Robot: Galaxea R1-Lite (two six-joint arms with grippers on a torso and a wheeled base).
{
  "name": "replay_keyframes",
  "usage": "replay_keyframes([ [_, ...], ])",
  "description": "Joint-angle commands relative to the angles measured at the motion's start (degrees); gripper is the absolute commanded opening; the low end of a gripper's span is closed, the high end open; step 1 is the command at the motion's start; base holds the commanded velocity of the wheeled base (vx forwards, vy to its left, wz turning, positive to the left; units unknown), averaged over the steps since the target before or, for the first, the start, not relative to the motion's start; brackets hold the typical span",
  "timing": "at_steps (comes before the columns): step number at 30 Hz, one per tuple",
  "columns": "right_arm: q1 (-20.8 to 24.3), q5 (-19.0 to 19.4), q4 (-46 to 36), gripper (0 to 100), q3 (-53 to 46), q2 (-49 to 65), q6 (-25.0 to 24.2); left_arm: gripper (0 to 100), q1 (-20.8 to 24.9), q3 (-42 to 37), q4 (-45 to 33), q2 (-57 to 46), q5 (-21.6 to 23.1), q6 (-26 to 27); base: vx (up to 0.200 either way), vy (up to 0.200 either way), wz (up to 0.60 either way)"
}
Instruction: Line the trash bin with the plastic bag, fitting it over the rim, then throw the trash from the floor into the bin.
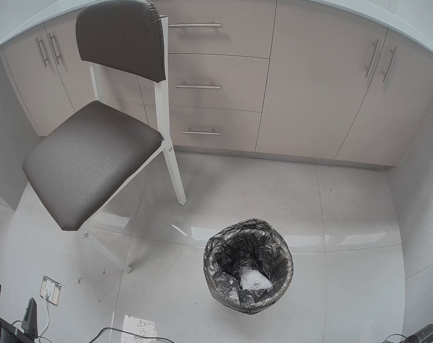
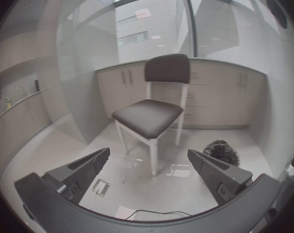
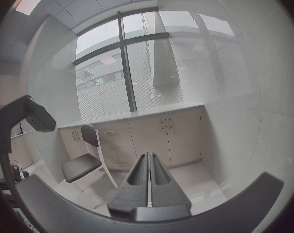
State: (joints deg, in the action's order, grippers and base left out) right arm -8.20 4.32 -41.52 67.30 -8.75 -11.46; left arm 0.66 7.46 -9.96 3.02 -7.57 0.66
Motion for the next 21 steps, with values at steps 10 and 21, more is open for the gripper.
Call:
replay_keyframes([
  [10,-0.4,-0.7,6.8,0,-23.8,3.0,-1.1,100,-0.7,-2.0,1.9,-2.2,5.3,-10.8,0.0,0.0,0.0],
  [21,3.0,4.9,8.7,0,-25.1,3.1,15.9,100,-0.6,-3.9,5.4,-2.7,8.8,-2.8,0.0,0.0,0.0],
])
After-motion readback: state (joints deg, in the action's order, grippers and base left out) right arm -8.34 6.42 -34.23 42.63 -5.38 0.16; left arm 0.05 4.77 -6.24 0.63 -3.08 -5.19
